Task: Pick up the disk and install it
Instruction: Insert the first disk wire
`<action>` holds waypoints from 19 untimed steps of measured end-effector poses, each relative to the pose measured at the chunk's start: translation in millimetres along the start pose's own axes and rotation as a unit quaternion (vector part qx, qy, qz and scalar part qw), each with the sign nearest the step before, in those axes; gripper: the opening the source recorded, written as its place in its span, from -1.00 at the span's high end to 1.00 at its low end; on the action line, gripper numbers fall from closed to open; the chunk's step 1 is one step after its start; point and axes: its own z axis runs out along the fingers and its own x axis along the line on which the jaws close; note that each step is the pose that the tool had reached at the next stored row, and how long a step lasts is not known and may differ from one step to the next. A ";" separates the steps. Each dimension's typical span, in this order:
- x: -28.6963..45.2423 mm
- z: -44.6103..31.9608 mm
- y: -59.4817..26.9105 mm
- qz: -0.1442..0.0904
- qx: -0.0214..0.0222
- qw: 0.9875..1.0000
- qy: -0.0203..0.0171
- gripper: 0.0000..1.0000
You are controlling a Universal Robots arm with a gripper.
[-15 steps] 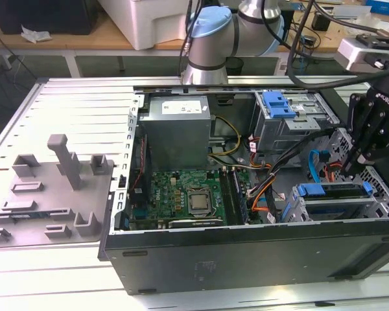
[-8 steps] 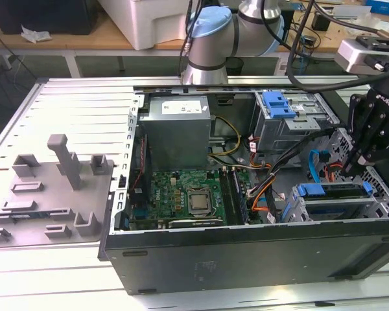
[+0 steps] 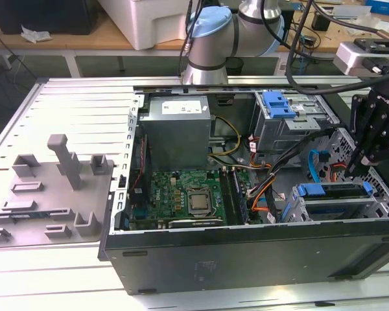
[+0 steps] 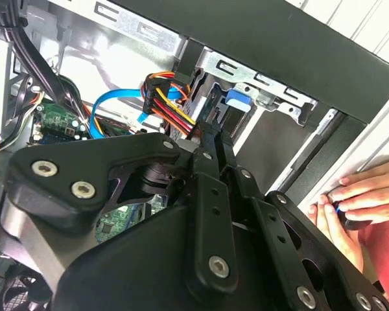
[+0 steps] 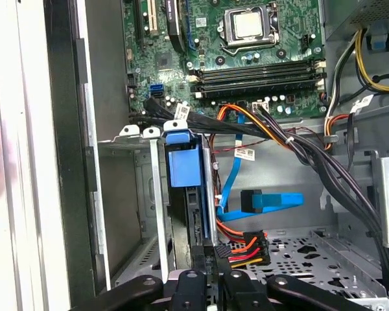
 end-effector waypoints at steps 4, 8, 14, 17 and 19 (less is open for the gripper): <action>0.3 0.0 0.0 0.000 0.000 1.000 -0.001 0.66; 5.9 0.7 -0.5 0.000 -0.001 1.000 -0.016 0.66; 10.0 1.0 -0.8 0.000 -0.002 1.000 -0.028 0.66; 11.7 1.2 -0.9 0.000 -0.003 1.000 -0.030 0.66; 11.7 1.2 -0.9 0.000 -0.003 1.000 -0.030 0.66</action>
